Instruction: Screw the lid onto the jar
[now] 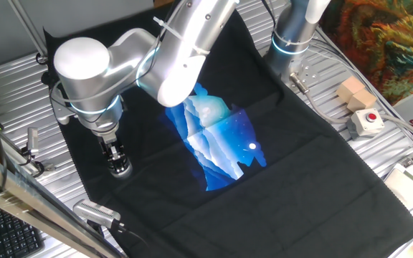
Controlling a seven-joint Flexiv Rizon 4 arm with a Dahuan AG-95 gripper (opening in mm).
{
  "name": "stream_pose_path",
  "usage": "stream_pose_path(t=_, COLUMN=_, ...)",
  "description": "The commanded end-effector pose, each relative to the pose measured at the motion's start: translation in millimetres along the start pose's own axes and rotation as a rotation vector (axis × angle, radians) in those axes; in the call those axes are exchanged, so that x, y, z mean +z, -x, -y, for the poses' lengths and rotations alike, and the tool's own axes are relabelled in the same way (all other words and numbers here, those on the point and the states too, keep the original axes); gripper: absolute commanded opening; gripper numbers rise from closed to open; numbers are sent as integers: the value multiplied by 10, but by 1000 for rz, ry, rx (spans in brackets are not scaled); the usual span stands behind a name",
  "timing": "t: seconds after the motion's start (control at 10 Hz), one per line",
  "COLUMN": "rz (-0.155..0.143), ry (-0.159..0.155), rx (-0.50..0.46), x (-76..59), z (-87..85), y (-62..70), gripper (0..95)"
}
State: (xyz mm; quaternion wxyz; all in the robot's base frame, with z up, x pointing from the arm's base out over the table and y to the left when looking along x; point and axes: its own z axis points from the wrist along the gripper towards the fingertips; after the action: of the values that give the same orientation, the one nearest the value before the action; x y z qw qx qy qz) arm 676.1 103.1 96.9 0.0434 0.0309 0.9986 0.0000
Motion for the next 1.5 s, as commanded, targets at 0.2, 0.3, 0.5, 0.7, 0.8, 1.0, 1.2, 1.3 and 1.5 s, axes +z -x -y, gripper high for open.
stream_pose_path(t=0.2, rz=0, ry=-1, rx=22, x=-2, z=8, y=7, gripper=0)
stream_pose_path(t=0.3, rz=0, ry=-1, rx=31, x=-2, z=14, y=7, gripper=0)
stream_pose_path(t=0.5, rz=0, ry=-1, rx=45, x=-2, z=23, y=8, gripper=0)
stream_pose_path(t=0.7, rz=-2, ry=-2, rx=61, x=-1, z=30, y=9, gripper=0)
stream_pose_path(t=0.8, rz=-1, ry=-2, rx=72, x=0, z=32, y=9, gripper=0)
stream_pose_path(t=1.0, rz=-1, ry=-2, rx=90, x=-2, z=38, y=10, gripper=0)
stream_pose_path(t=1.2, rz=-1, ry=0, rx=108, x=-6, z=49, y=10, gripper=0)
stream_pose_path(t=1.3, rz=-1, ry=1, rx=118, x=-8, z=54, y=11, gripper=0)
stream_pose_path(t=1.5, rz=-1, ry=0, rx=137, x=-13, z=66, y=11, gripper=0)
